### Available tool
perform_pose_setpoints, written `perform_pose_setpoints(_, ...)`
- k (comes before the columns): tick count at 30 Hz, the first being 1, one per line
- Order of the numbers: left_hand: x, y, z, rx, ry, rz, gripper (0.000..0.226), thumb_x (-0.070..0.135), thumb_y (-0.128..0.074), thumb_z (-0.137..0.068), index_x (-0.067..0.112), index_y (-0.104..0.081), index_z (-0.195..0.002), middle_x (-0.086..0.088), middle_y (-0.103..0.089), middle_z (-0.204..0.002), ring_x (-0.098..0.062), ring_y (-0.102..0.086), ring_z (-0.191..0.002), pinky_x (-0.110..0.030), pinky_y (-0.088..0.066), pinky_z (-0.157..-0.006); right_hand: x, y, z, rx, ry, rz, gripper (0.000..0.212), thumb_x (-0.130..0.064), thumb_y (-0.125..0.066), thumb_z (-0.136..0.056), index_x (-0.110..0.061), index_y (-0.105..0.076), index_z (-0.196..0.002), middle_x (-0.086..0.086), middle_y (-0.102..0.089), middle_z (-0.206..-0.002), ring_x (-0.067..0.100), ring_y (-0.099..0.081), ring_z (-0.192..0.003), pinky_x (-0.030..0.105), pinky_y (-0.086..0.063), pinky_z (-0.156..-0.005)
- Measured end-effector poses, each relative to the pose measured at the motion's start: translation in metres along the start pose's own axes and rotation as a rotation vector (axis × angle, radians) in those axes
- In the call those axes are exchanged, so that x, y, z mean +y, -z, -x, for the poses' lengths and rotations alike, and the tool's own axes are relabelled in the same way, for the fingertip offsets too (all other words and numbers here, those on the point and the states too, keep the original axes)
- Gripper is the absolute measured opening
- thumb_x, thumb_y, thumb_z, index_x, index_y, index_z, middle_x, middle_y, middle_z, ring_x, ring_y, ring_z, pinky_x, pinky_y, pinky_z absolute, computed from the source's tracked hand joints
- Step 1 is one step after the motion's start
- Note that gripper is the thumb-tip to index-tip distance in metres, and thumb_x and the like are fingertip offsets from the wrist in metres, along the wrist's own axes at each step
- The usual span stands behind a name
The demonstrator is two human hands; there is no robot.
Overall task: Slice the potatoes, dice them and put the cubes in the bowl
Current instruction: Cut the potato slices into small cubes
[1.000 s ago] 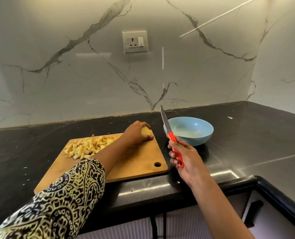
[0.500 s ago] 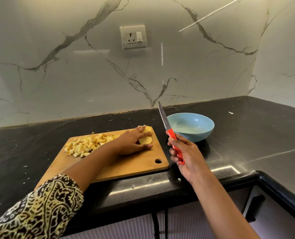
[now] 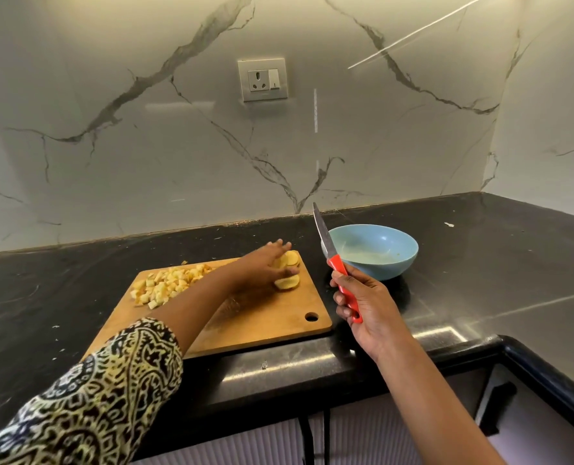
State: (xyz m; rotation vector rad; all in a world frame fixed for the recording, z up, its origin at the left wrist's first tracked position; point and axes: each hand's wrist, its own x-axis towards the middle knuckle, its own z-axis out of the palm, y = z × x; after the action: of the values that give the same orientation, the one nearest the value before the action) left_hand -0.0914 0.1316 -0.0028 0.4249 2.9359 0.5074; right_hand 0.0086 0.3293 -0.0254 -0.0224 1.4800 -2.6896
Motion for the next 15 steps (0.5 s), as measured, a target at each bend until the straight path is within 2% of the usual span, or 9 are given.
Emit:
perform_pose_setpoints(4, 0.001, -0.011, -0.001, -0.119, -0.062, -0.051, 0.079, 0.06, -0.037, -0.093, 0.024, 0.0, -0.152, 0.002, 0.003, -0.16, -0.017, -0.001, -0.147, -0.035, -0.006, -0.117, 0.0, 0.0, 0.001, -0.003, 0.009, 0.016, 0.013, -0.005, -0.065, -0.084, -0.01, -0.069, -0.095, 0.003, -0.061, -0.066, 0.007, -0.047, -0.047, 0.015, -0.032, -0.038)
perform_pose_setpoints(6, 0.002, -0.013, 0.004, -0.145, -0.09, -0.123, 0.075, 0.06, -0.033, -0.094, 0.026, 0.0, -0.152, 0.003, 0.005, -0.16, -0.017, 0.002, -0.147, -0.038, -0.003, -0.118, 0.0, 0.001, 0.0, -0.011, 0.004, 0.021, 0.016, -0.005, -0.065, -0.084, -0.009, -0.07, -0.099, 0.003, -0.061, -0.067, 0.006, -0.047, -0.047, 0.015, -0.032, -0.038)
perform_pose_setpoints(8, 0.003, -0.008, 0.008, -0.093, -0.093, -0.11, 0.069, 0.055, -0.027, -0.097, 0.025, 0.003, -0.151, 0.002, 0.007, -0.159, -0.018, 0.007, -0.146, -0.043, 0.004, -0.117, 0.0, 0.001, -0.002, -0.016, 0.004, 0.014, 0.019, -0.005, -0.065, -0.083, -0.008, -0.069, -0.102, 0.004, -0.061, -0.067, 0.006, -0.047, -0.047, 0.015, -0.032, -0.038)
perform_pose_setpoints(9, 0.003, -0.003, 0.007, -0.032, -0.097, -0.031, 0.066, 0.051, -0.026, -0.098, 0.024, 0.003, -0.152, 0.001, 0.006, -0.159, -0.018, 0.007, -0.146, -0.044, 0.005, -0.116, 0.0, 0.002, -0.002, -0.017, 0.007, 0.012, 0.02, -0.005, -0.065, -0.083, -0.008, -0.069, -0.103, 0.004, -0.061, -0.067, 0.006, -0.047, -0.047, 0.015, -0.032, -0.038)
perform_pose_setpoints(10, 0.0, 0.004, 0.005, 0.041, -0.088, 0.072, 0.063, 0.047, -0.027, -0.1, 0.024, 0.0, -0.152, -0.001, 0.001, -0.159, -0.019, 0.002, -0.146, -0.044, 0.002, -0.116, 0.0, 0.001, -0.002, -0.015, 0.009, 0.011, 0.021, -0.005, -0.065, -0.083, -0.008, -0.069, -0.104, 0.003, -0.061, -0.067, 0.006, -0.047, -0.047, 0.015, -0.032, -0.037)
perform_pose_setpoints(12, -0.013, 0.021, -0.006, 0.191, -0.034, 0.21, 0.056, 0.036, -0.036, -0.101, 0.022, -0.015, -0.152, -0.005, -0.02, -0.157, -0.023, -0.021, -0.143, -0.04, -0.017, -0.115, 0.001, 0.001, -0.003, -0.008, 0.013, 0.012, 0.02, -0.005, -0.065, -0.084, -0.008, -0.069, -0.102, 0.003, -0.061, -0.067, 0.006, -0.046, -0.047, 0.015, -0.032, -0.038)
perform_pose_setpoints(14, -0.028, 0.031, -0.02, 0.25, 0.06, 0.143, 0.048, 0.022, -0.046, -0.099, 0.02, -0.034, -0.146, -0.007, -0.043, -0.146, -0.023, -0.041, -0.132, -0.035, -0.032, -0.108, 0.001, 0.001, -0.003, 0.0, 0.011, 0.025, 0.018, -0.005, -0.065, -0.084, -0.009, -0.069, -0.101, 0.003, -0.061, -0.067, 0.006, -0.047, -0.047, 0.015, -0.032, -0.038)
perform_pose_setpoints(15, -0.033, 0.033, -0.028, 0.217, 0.088, 0.084, 0.045, 0.016, -0.049, -0.098, 0.019, -0.04, -0.142, -0.006, -0.049, -0.141, -0.022, -0.045, -0.129, -0.034, -0.034, -0.106, 0.001, 0.001, -0.004, 0.006, 0.007, 0.033, 0.017, -0.006, -0.065, -0.084, -0.009, -0.07, -0.1, 0.003, -0.062, -0.067, 0.006, -0.047, -0.048, 0.016, -0.032, -0.039)
